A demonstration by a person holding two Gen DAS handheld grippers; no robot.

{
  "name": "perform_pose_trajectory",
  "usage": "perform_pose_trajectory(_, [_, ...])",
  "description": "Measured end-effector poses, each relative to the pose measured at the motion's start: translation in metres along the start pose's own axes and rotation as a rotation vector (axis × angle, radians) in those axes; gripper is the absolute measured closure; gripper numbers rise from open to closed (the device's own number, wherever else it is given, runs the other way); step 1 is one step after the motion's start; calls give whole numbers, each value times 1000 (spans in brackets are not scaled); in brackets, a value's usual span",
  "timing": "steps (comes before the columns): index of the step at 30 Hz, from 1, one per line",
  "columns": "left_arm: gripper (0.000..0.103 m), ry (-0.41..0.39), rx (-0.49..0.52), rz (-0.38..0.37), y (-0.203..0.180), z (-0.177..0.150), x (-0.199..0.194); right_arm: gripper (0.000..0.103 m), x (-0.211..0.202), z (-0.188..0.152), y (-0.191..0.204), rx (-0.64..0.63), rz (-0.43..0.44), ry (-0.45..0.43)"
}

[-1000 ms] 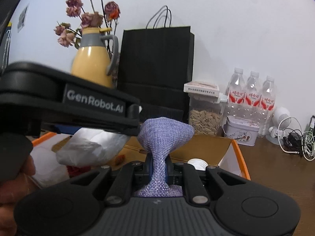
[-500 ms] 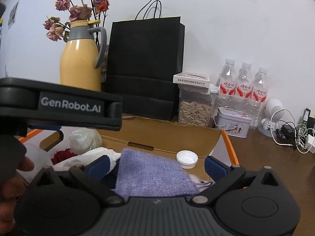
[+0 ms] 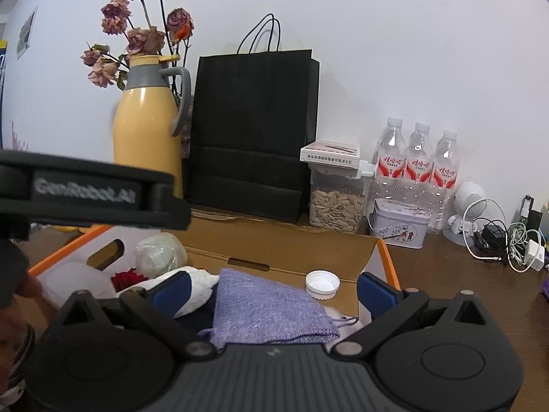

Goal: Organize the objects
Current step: 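Withdraw both open tools above the box, then grasp the small yellow block with the right tool while the left tool approaches the clear plastic piece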

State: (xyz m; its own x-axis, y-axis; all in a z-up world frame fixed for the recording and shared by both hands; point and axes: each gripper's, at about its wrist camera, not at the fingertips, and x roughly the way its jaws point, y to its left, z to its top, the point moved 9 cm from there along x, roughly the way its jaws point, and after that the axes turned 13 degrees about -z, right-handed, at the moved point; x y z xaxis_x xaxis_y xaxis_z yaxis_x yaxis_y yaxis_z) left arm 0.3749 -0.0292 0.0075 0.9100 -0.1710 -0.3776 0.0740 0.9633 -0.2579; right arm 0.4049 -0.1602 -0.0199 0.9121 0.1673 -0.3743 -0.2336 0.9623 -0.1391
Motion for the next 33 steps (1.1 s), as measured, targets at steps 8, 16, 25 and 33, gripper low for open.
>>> perform_pose_trajectory(8, [0, -30, 42, 1, -8, 6, -42, 0, -33, -3, -6, 0, 1, -17])
perform_pose_trajectory(16, [0, -18, 61, 11, -9, -4, -76, 0, -69, -10, -18, 5, -9, -15])
perform_pose_trajectory(25, [0, 47, 81, 17, -2, -33, -107, 0, -105, -36, -22, -9, 1, 15])
perform_pose_trajectory(33, [0, 111, 71, 25, 14, -68, -128, 0, -119, -72, -22, -32, 12, 72])
